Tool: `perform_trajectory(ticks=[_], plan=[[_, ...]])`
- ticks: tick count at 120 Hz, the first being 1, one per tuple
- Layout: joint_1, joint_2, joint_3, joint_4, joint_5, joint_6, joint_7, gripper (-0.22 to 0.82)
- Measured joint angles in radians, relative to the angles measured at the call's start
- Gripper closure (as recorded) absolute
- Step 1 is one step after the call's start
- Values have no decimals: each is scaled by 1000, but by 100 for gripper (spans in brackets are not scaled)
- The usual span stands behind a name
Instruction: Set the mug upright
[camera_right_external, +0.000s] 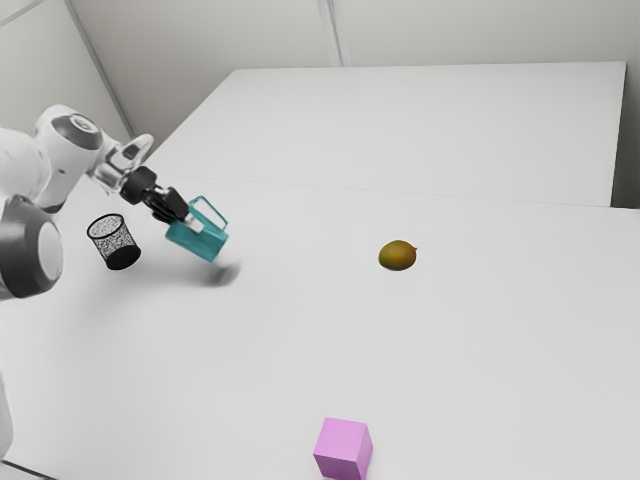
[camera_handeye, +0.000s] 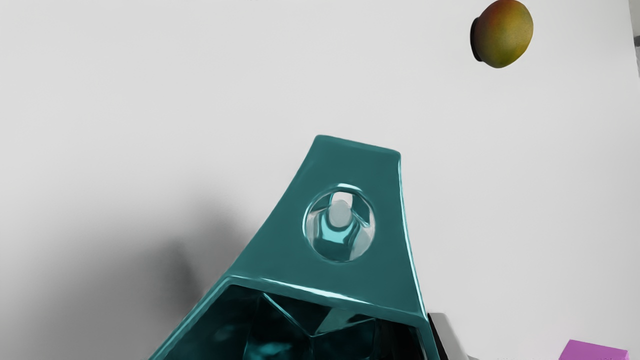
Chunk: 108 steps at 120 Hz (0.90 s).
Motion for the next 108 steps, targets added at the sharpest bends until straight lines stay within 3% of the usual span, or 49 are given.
perform_trajectory(ticks=[43,71,108], plan=[[-240,-258,-9,-331,322,306,-101,79],[-308,-278,-7,-378,498,415,-174,79],[-348,-280,4,-436,647,455,-246,79]])
